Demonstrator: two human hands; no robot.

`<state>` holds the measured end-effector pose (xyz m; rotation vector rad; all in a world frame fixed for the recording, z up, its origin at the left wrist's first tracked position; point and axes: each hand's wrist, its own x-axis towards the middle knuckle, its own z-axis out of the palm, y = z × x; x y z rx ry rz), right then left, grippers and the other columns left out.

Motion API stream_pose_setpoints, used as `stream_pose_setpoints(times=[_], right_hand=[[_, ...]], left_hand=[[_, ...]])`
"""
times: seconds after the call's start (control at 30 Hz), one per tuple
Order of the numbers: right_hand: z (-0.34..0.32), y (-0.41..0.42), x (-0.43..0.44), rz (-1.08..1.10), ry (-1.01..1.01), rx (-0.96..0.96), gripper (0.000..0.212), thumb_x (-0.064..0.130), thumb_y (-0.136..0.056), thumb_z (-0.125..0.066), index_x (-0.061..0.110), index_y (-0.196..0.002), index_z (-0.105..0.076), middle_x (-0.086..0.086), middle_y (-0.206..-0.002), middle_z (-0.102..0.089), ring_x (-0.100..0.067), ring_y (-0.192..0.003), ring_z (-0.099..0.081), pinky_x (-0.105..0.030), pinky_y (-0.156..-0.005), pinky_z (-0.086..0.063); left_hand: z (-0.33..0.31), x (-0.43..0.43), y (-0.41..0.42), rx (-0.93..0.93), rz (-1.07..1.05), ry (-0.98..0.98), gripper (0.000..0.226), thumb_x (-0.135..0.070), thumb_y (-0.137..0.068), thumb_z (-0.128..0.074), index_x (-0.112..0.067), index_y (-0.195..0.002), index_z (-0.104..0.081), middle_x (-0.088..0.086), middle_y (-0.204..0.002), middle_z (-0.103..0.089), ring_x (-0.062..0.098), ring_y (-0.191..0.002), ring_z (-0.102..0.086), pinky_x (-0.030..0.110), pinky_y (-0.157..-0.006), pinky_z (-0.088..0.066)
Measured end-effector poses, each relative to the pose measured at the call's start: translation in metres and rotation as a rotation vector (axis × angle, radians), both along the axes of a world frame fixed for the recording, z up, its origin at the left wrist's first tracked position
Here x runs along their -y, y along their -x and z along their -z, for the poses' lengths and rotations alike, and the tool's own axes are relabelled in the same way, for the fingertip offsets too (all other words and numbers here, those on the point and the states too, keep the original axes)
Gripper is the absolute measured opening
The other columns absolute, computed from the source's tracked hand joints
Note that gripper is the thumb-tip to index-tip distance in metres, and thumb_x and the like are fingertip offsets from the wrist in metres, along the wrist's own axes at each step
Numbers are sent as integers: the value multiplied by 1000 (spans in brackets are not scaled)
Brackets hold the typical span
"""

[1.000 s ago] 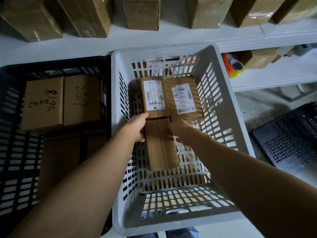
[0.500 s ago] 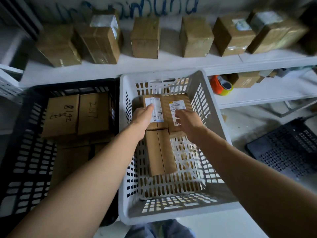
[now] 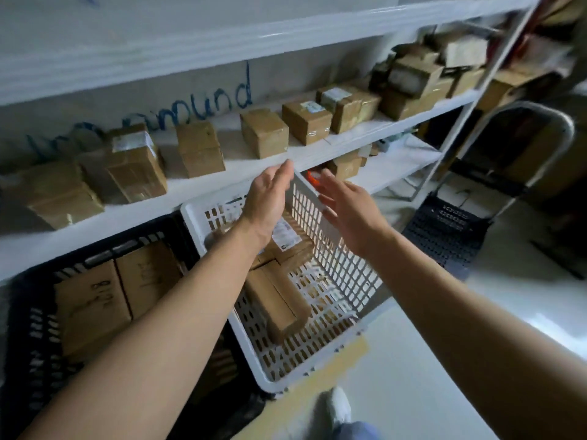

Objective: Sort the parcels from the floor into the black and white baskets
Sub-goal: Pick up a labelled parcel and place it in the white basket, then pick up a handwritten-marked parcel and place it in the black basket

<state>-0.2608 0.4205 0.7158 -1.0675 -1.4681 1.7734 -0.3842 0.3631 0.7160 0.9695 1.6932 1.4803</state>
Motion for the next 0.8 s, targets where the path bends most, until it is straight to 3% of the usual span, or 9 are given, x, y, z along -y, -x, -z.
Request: stream_pose_setpoints(times=[0.07, 0.17, 0.23, 0.3, 0.43, 0.53, 0.63, 0.8], right_hand=[[-11, -15, 31, 76, -10, -25, 25, 39, -96, -48, 25, -89, -67, 12, -92, -66, -6, -106, -56, -32, -97, -41], [-27, -42, 82, 208, -22, -90, 31, 41, -95, -49, 28, -75, -69, 7, -106, -66, -20, -121, -50, -43, -106, -35], [-35, -68, 114, 317, -36, -129, 23, 41, -95, -49, 25, -88, -64, 2, -119, -61, -21, -124, -50, -40, -106, -36], [-41, -100, 144, 437, -63, -144, 21, 41, -94, -50, 24, -98, -61, 1, -121, -60, -16, -119, -52, -36, -106, -37], [-52, -175, 209, 673, -148, -114, 17, 39, -94, -52, 28, -87, -63, 18, -87, -66, -3, -88, -60, -21, -85, -45], [-53, -231, 267, 888, -186, -66, 13, 39, -94, -51, 30, -97, -61, 18, -96, -64, -5, -96, -60, -20, -84, -46], [-44, -282, 332, 1096, -188, -35, 37, 36, -96, -49, 16, -126, -54, 0, -128, -58, -16, -122, -52, -33, -104, -40], [-31, -362, 460, 1372, -140, -61, 38, 34, -95, -51, 13, -126, -54, 1, -122, -60, -16, -116, -55, -34, -102, -42]], left_hand=[[-14, 22, -11, 11, 100, -48, 22, -44, -98, -41, -30, -95, -56, -20, -79, -66, -10, -74, -64, 7, -60, -46], [-27, 50, -32, 29, 239, -129, 37, -48, -97, -40, -22, -118, -55, -11, -108, -64, 3, -107, -59, 20, -90, -43], [-36, 66, -58, 59, 357, -164, 42, -46, -98, -38, -18, -125, -54, -2, -123, -60, 9, -117, -54, 25, -101, -38], [-45, 83, -94, 124, 479, -177, 43, -42, -99, -38, -15, -128, -53, 1, -124, -60, 8, -117, -55, 21, -98, -40], [-53, 123, -173, 263, 744, -154, 32, -44, -96, -42, -22, -114, -58, -2, -120, -63, 12, -118, -56, 32, -107, -36], [-55, 160, -232, 273, 957, -155, 40, -43, -95, -42, -18, -125, -54, -3, -123, -62, 8, -117, -56, 27, -100, -38], [-55, 204, -289, 273, 1140, -132, 50, -47, -92, -43, -15, -130, -50, 1, -128, -59, 9, -119, -55, 23, -96, -40], [-45, 298, -381, 272, 1346, -22, 46, -38, -97, -37, -9, -131, -47, 6, -130, -56, 16, -120, -54, 33, -105, -39]])
